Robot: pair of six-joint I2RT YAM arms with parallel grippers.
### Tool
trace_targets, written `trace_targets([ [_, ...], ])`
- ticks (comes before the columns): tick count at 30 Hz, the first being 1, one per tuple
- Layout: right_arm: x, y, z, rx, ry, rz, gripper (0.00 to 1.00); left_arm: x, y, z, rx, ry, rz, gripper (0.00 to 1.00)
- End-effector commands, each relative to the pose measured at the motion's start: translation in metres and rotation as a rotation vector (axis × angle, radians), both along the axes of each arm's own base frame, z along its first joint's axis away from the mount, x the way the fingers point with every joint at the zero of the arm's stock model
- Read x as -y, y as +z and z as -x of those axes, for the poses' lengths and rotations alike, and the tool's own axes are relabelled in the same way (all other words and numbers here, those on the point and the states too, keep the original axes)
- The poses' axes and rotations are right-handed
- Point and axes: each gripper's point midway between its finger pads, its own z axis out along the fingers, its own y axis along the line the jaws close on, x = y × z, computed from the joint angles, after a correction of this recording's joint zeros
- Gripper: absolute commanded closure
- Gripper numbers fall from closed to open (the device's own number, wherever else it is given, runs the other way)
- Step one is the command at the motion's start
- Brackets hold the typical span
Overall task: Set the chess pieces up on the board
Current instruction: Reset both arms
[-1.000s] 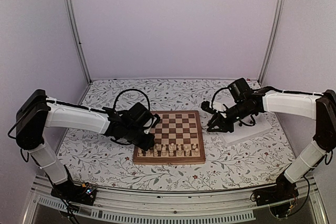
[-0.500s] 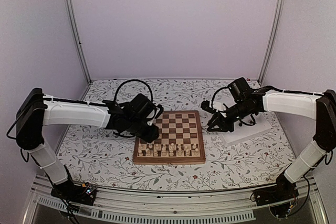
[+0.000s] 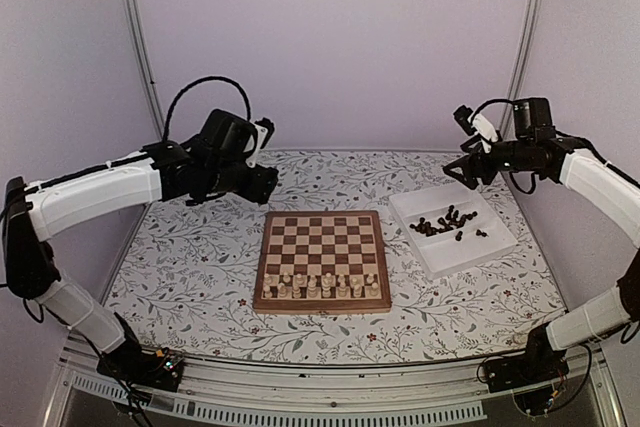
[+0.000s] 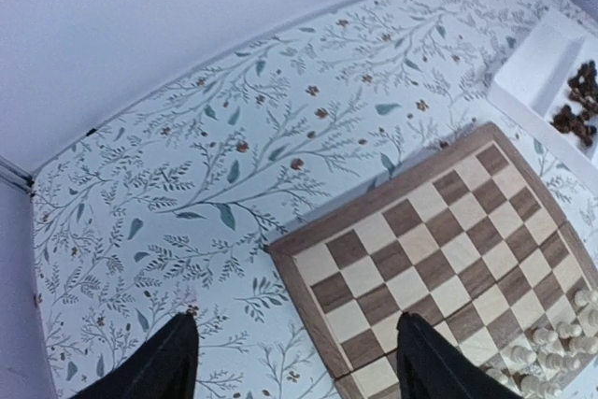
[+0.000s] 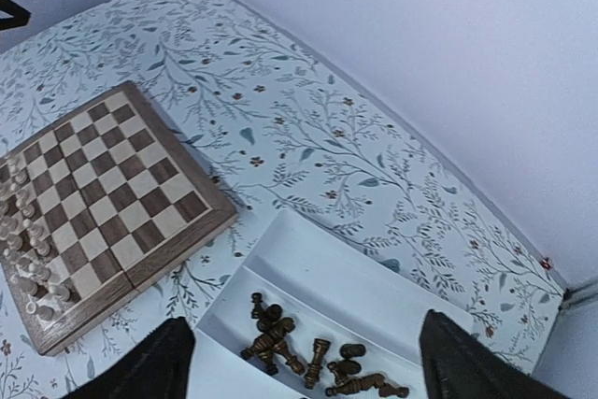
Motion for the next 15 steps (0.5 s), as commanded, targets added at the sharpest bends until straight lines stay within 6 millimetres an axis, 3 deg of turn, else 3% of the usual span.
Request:
trace_targets([
  [1, 0.053, 0.033, -0.023, 0.048, -0.262, -0.076, 0.01, -0.036, 0.051, -0.024, 0.159, 0.074, -0.008, 0.2],
  [5, 0.079, 0.06, -0.021, 0.104, -0.36, -0.155, 0.01, -0.06, 0.079, -0.035, 0.258, 0.116, 0.014, 0.01],
  [10, 0.099, 0.091, -0.014, 0.229, -0.484, -0.195, 0.01, -0.091, 0.095, -0.037, 0.348, 0.197, 0.068, 0.01],
  [12, 0.109, 0.096, -0.014, 0.251, -0.546, -0.209, 0.01, -0.098, 0.097, -0.032, 0.371, 0.208, 0.101, 0.01],
  [15, 0.108, 0.095, -0.013, 0.253, -0.547, -0.228, 0.01, -0.107, 0.101, -0.026, 0.415, 0.221, 0.132, 0.01],
])
